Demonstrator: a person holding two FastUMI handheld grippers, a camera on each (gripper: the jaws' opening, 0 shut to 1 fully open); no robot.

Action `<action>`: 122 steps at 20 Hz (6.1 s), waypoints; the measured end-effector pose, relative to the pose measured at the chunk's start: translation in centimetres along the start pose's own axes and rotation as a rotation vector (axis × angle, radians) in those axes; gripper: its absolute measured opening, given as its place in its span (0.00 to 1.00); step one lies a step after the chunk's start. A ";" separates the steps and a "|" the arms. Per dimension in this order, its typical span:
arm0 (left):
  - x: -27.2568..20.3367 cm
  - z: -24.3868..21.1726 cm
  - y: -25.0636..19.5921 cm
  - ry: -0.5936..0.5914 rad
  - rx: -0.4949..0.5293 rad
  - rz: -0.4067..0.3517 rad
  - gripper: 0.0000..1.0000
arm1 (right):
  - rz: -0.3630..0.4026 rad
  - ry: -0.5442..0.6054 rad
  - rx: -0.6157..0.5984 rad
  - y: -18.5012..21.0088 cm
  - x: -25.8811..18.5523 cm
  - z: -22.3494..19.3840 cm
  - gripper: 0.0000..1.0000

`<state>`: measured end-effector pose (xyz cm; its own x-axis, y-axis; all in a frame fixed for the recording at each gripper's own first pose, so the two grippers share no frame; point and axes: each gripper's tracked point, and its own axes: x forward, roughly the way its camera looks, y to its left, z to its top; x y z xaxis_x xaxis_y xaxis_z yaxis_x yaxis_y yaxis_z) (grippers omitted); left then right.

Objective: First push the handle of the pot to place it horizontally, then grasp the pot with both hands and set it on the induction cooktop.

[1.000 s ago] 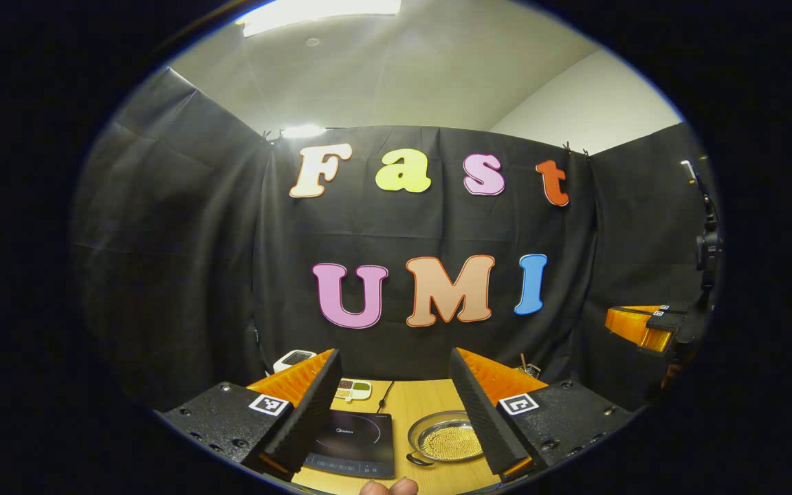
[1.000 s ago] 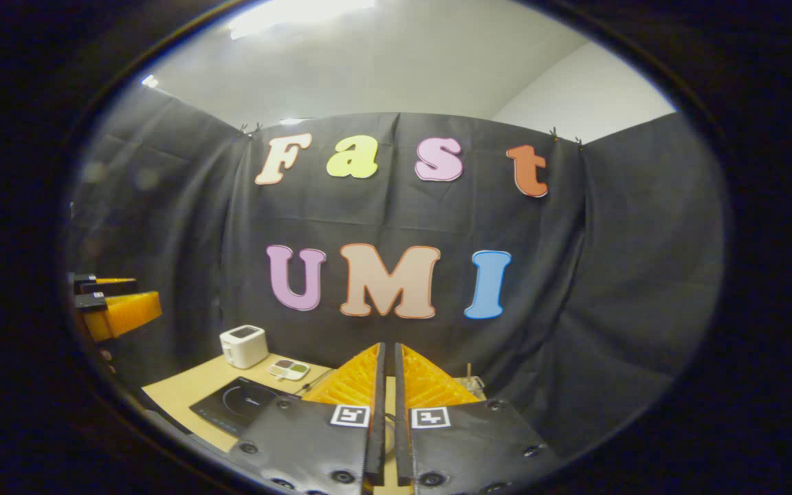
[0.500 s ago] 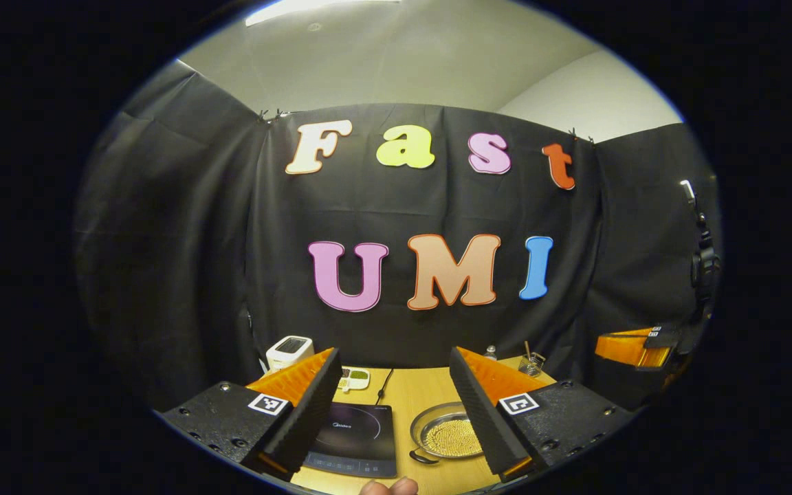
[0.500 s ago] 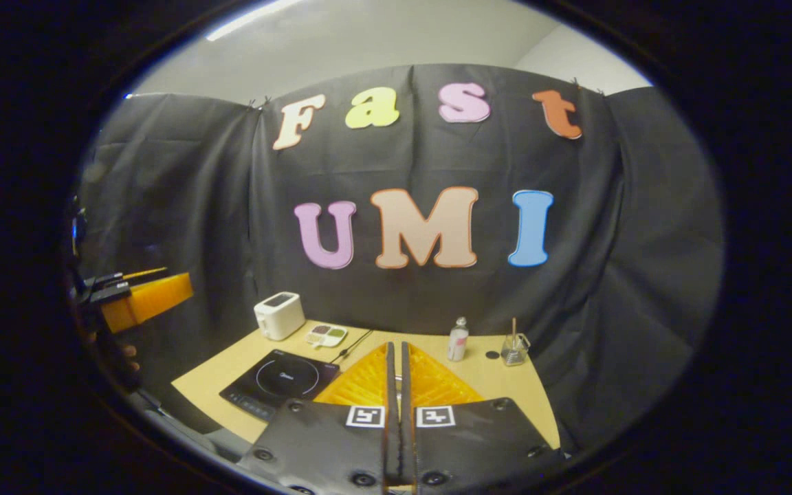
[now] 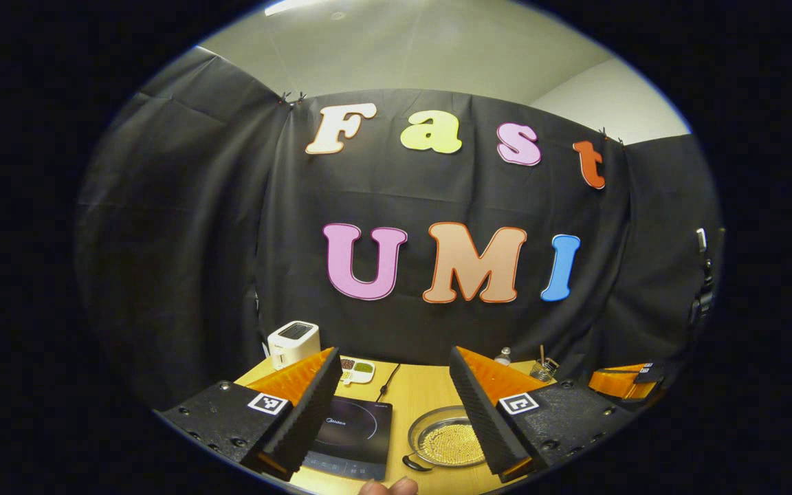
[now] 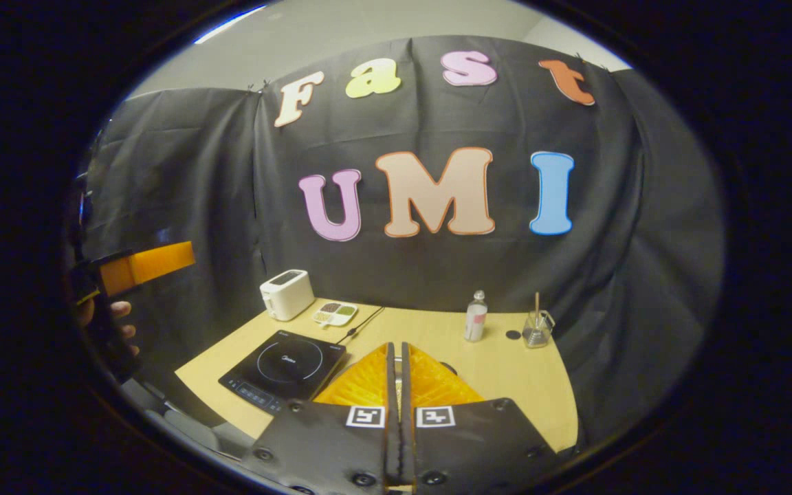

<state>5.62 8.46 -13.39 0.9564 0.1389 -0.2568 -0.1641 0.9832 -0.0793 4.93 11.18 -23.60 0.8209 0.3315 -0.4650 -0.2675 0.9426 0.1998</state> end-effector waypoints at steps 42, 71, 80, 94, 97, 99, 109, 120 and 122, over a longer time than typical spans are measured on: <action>12.4 -10.4 14.1 0.142 0.000 -0.239 0.96 | -0.286 0.776 0.131 11.4 12.3 -30.9 0.02; 11.9 -11.0 15.7 0.163 0.015 -0.201 0.96 | -0.237 0.763 0.317 15.8 21.4 -29.5 0.00; 10.8 -11.2 15.3 0.180 0.024 -0.214 0.96 | -0.201 0.719 0.358 16.3 21.7 -27.6 0.03; 9.5 -19.9 6.3 0.453 -0.040 -0.377 0.96 | -0.311 0.492 0.189 2.8 18.4 -21.6 0.08; 9.9 -21.5 3.5 0.499 -0.067 -0.386 0.96 | -0.335 0.461 0.141 -1.1 18.5 -20.4 0.22; 10.4 -22.8 2.1 0.538 -0.060 -0.379 0.96 | -0.342 0.475 0.105 -3.5 18.5 -20.7 0.39; 12.8 -30.9 -1.4 0.714 -0.023 -0.250 0.96 | -0.306 0.495 0.010 -12.8 20.5 -21.6 0.72; 14.5 -39.4 -2.8 0.884 -0.013 -0.210 0.92 | -0.289 0.602 0.045 -16.1 22.1 -26.1 0.75; 15.0 -40.3 -3.1 0.902 0.007 -0.197 0.90 | -0.276 0.607 0.049 -16.2 22.5 -26.3 0.80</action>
<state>10.78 2.78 -55.79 0.4164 -0.1723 -0.8927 -0.0141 0.9805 -0.1958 14.44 4.38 -59.96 0.4221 0.0555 -0.9049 -0.0535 0.9979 0.0363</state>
